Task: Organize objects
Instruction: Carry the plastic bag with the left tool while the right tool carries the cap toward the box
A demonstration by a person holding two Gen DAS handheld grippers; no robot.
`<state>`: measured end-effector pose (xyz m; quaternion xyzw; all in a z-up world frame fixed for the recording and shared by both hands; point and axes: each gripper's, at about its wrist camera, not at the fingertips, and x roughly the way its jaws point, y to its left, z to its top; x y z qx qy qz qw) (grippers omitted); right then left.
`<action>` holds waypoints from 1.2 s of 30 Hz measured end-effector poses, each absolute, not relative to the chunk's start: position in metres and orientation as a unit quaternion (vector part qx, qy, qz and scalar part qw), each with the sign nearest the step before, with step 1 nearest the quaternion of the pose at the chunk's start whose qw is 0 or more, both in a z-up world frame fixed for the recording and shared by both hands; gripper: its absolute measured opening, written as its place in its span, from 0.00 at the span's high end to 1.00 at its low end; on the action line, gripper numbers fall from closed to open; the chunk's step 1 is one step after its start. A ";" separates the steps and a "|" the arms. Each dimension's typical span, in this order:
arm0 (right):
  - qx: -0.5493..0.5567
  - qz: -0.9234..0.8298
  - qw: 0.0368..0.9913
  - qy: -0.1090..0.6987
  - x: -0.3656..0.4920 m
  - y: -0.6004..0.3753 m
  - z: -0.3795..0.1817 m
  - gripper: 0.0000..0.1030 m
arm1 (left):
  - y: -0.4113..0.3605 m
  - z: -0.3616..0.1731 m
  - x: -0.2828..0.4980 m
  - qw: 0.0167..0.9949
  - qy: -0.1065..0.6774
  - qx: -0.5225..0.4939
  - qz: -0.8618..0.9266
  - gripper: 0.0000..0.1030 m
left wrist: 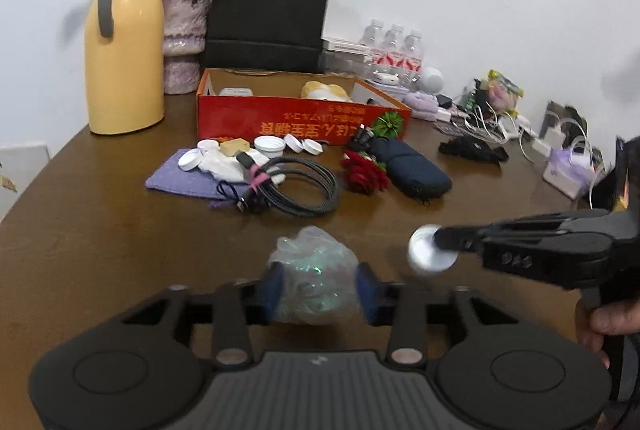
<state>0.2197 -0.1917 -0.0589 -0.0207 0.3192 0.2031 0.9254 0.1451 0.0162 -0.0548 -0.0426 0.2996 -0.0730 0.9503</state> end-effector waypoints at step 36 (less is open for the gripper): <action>-0.047 0.215 0.949 0.226 0.325 -0.212 0.005 0.60 | 0.044 0.022 0.324 0.961 0.254 -0.037 -0.102 0.66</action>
